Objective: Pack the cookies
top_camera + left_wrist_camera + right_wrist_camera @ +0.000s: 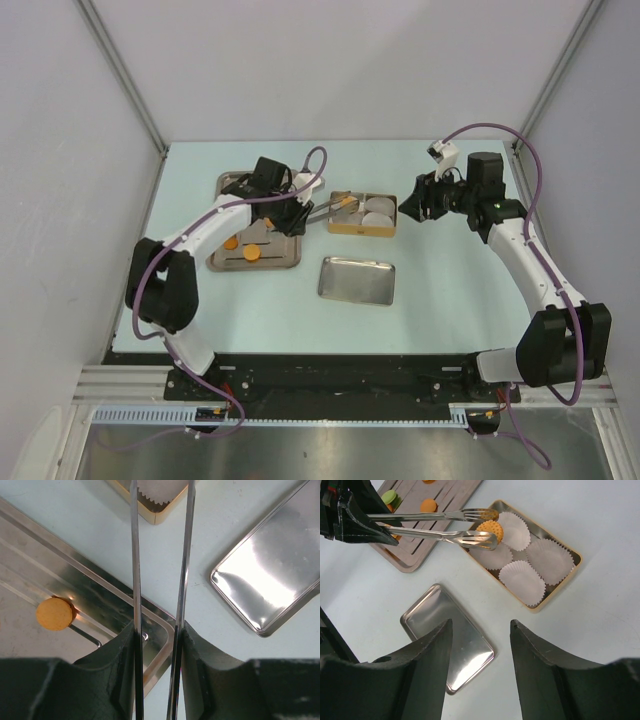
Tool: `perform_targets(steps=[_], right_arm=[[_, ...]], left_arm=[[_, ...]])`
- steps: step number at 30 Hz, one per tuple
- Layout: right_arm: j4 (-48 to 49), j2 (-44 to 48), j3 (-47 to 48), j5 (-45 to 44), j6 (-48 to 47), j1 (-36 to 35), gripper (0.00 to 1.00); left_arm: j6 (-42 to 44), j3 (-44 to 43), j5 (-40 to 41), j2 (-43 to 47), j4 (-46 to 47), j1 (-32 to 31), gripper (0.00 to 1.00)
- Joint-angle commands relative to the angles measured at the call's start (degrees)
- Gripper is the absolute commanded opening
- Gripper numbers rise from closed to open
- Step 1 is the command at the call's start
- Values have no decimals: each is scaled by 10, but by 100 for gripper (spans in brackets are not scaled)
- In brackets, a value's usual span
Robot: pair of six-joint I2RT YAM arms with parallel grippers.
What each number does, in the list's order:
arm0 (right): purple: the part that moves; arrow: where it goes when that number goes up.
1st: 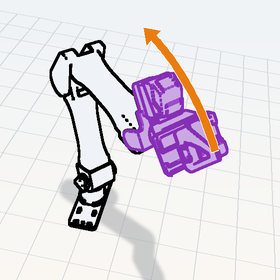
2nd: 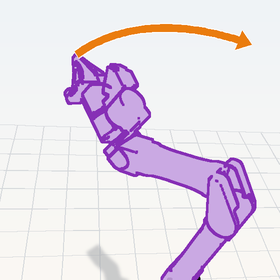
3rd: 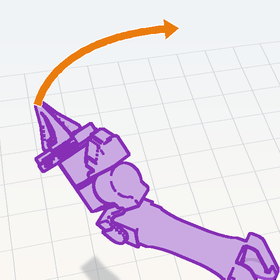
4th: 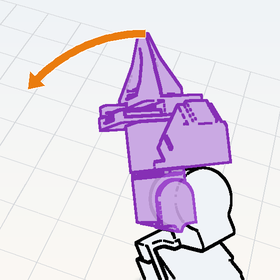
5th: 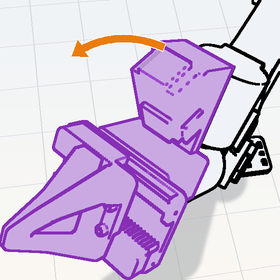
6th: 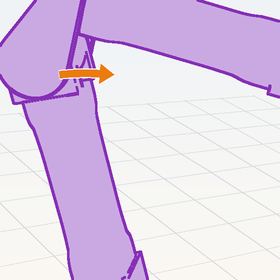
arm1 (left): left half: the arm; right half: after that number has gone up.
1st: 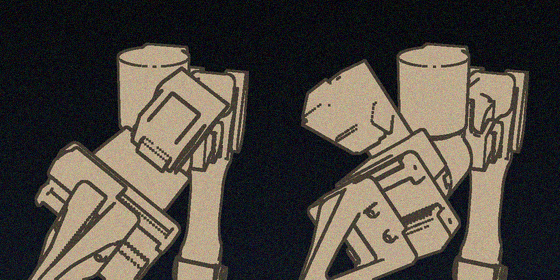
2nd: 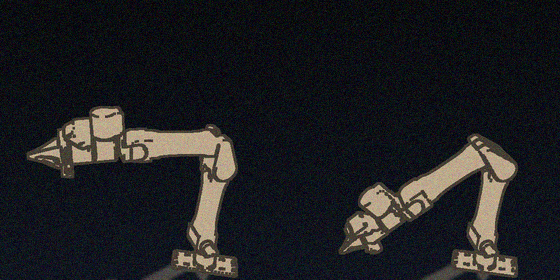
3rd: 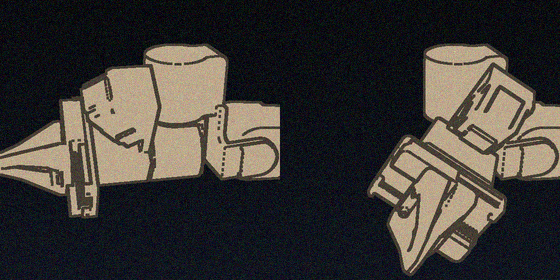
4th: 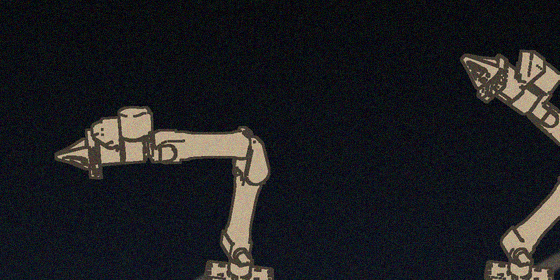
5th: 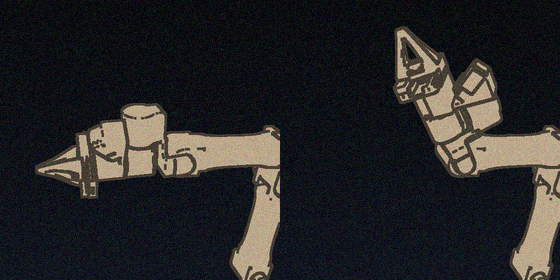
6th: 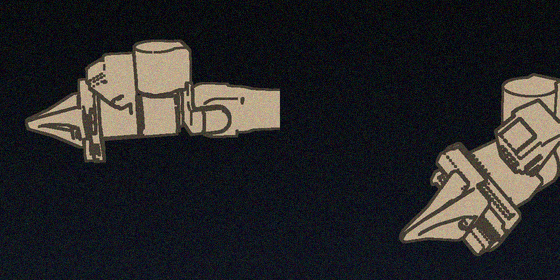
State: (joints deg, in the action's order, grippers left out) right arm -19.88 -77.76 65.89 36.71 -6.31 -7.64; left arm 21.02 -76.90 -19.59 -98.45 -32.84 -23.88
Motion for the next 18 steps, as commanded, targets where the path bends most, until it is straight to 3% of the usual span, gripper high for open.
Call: perform_targets(steps=[1, 18], right_arm=[[0, 2, 1, 7, -12, 3, 54], [0, 1, 1, 8, -12, 5, 54]], left_arm=[[3, 2, 4, -2, 26, -4, 28], [12, 26, 11, -6, 35, -4, 29]])
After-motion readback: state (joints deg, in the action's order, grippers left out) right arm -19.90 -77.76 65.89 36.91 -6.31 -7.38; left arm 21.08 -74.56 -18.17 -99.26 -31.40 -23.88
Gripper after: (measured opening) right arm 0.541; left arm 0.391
